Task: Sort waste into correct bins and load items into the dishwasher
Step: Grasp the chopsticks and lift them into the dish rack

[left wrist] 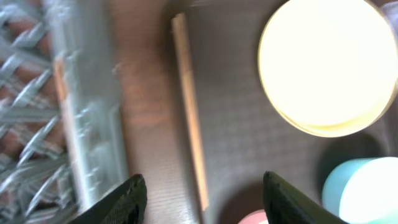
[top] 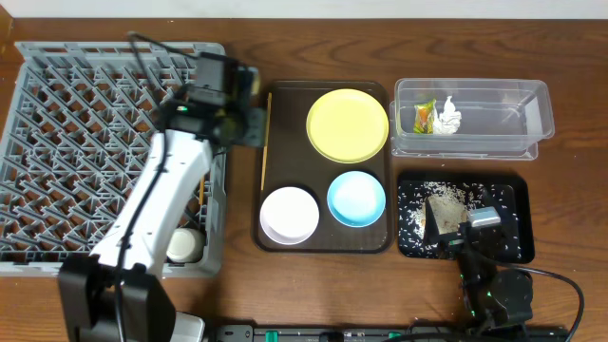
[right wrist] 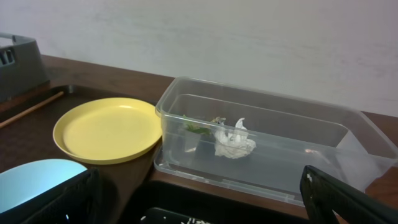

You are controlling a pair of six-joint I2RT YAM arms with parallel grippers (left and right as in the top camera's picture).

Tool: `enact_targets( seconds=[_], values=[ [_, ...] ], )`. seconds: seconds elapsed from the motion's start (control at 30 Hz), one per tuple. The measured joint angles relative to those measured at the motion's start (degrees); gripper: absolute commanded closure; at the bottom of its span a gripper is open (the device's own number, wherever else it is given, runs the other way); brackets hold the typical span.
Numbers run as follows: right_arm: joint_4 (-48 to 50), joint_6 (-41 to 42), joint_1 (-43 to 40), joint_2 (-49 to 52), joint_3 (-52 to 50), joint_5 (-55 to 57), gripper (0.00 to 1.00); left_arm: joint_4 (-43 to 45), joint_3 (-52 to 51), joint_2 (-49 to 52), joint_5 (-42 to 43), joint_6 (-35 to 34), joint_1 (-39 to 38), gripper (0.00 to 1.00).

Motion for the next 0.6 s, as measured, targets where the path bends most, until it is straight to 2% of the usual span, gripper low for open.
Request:
enact_targets(
  seconds=[0.1,0.23,0.4,0.6],
  values=[
    [0.00,0.00,0.00,0.02,0.00,0.00,0.01,4.42,0.00,3.08,-1.55,-0.04,-3.17,0.48],
    [0.02,0.00,0.00,0.02,0.00,0.00,0.01,9.18,0.00,10.23,-4.70,-0.04,-4.42,0.50],
    [0.00,0.02,0.00,0.02,0.00,0.00,0.01,11.37,-0.02,18.51,-6.75,-0.02,-4.13,0.53],
    [0.00,0.00,0.00,0.02,0.00,0.00,0.01,12.39,-0.02,23.45,-7.74,-0.02,-4.09,0.53]
  ],
)
